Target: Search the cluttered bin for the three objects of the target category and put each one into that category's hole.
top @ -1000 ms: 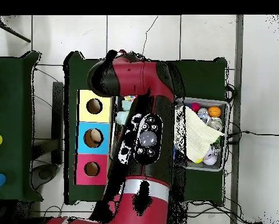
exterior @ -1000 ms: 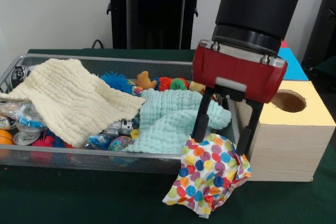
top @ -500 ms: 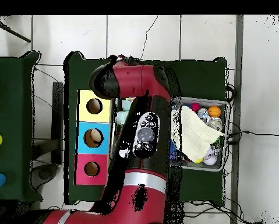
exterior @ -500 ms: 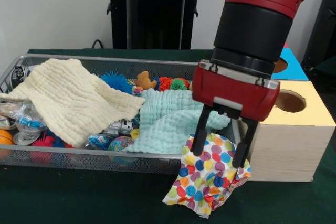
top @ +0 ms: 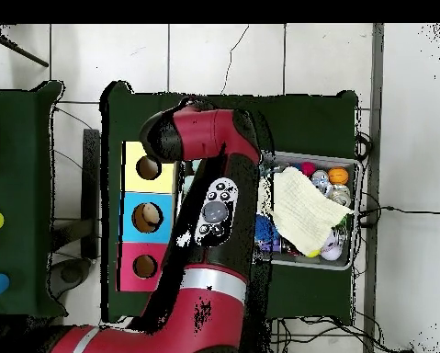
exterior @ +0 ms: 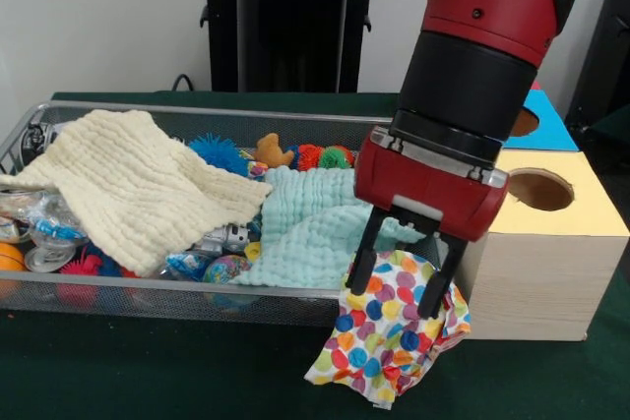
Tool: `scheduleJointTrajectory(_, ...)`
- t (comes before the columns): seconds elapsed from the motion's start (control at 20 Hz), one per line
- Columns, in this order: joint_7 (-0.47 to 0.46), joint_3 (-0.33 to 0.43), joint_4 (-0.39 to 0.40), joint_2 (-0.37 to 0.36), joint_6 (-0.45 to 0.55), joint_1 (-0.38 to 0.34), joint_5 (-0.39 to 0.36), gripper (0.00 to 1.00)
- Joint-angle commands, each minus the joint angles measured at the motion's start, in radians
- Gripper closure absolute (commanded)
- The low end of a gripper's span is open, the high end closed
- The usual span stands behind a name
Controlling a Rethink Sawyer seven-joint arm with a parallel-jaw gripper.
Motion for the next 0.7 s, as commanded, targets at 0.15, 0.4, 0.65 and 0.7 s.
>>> scheduleJointTrajectory(0.15, 0.097, 0.065, 0.115, 0.039, 0.082, -0.027, 0.026, 0.00)
scheduleJointTrajectory(0.4, 0.077, 0.073, 0.112, 0.043, 0.093, -0.032, 0.026, 0.00)
scheduleJointTrajectory(0.65, 0.034, 0.095, 0.116, 0.030, 0.120, -0.043, 0.026, 0.00)
scheduleJointTrajectory(0.7, 0.033, 0.093, 0.117, 0.027, 0.126, -0.041, 0.025, 0.00)
